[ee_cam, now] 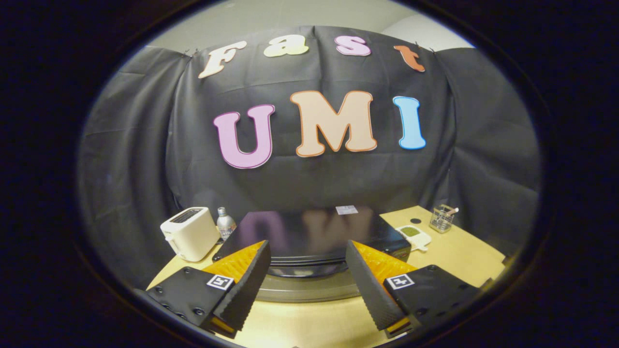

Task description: Open the toaster oven, put the food inside, and close the toaster oven door.

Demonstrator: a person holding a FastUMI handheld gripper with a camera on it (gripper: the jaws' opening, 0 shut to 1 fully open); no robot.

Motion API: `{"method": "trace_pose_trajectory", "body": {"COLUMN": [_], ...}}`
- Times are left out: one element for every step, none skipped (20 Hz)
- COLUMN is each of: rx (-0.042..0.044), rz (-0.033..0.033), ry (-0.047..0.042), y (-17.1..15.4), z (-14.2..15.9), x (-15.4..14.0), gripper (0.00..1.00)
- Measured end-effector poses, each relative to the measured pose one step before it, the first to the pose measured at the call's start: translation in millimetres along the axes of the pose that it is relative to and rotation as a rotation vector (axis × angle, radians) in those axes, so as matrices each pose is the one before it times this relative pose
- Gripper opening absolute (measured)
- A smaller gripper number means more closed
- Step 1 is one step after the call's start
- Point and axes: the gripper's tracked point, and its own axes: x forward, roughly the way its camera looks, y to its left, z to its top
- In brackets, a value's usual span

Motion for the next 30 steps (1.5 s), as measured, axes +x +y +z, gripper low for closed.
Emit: {"method": "trace_pose_trajectory", "body": {"rx": [0.00456,0.00277,0.00528,0.00991,0.00939,0.00319,-0.00361,0.01092,0.02001,0.01666,0.01336,0.01104,0.00914,0.00723,-0.00090,-0.00154,-0.00935,-0.01587,-0.00709,0.00037,0.00232,-0.00389,-0.02202,-0.03123,-0.03124,-0.01736,-0.00471,0.00685,0.00271,-0.00142], "rz": [-0.00394,-0.00134,-0.00163,-0.00090,-0.00382,-0.01327,-0.01220,0.00475,-0.01029,-0.00785,-0.00041,-0.00234,0.00019,0.00044,0.00270,-0.00059,-0.00241,-0.00136,0.00597,0.00859,0.01139,0.01598,0.00051,-0.00200,-0.00015,0.00165,0.00387,0.00270,0.00227,0.00123], "ry": [0.00213,-0.00135,-0.00507,0.00416,0.00212,0.00359,0.00342,-0.00314,-0.01195,0.00284,0.00240,-0.00559,0.00025,-0.00646,0.00005,0.00026,-0.00057,-0.00579,-0.01352,-0.01271,0.00257,0.01756,0.01755,-0.01800,0.01487,-0.02478,-0.00535,-0.02550,-0.00696,-0.00697], "y": [-0.32,-0.14,-0.27,-0.68,-1.22,-3.59,-3.37,-0.19,-1.10,-1.40,-0.32,0.08,-0.13,-0.44,-0.31,0.24,-0.52,0.95,2.17,3.10,3.36,4.58,0.31,-0.70,0.28,-0.66,1.20,-0.70,-1.25,-0.45], "z": [-8.24,-5.07,-5.30,-6.54,-6.16,-4.32,-4.95,-0.80,1.28,-0.81,-1.66,0.60,-0.48,-0.41,-0.61,1.57,2.00,3.95,6.21,4.20,-0.96,-5.46,-8.52,4.04,-6.19,3.56,-3.30,2.71,-2.40,-0.39], "x": [5.30,4.82,4.45,4.13,3.04,2.77,2.88,0.80,1.68,0.78,0.92,0.33,0.32,0.80,0.04,0.42,0.38,-0.73,0.00,0.82,3.25,3.42,1.84,0.85,-0.55,-2.06,0.01,-2.20,-1.78,-4.76], "gripper": [0.99,0.99,0.99,0.99,0.99,0.99,0.99,0.99,0.99,0.99,0.99,0.99,1.00,1.00,1.00,1.00,1.00,1.00,1.00,0.99,0.99,0.99,0.98,0.98,0.98,0.97,0.97,0.97,0.97,0.97]}}
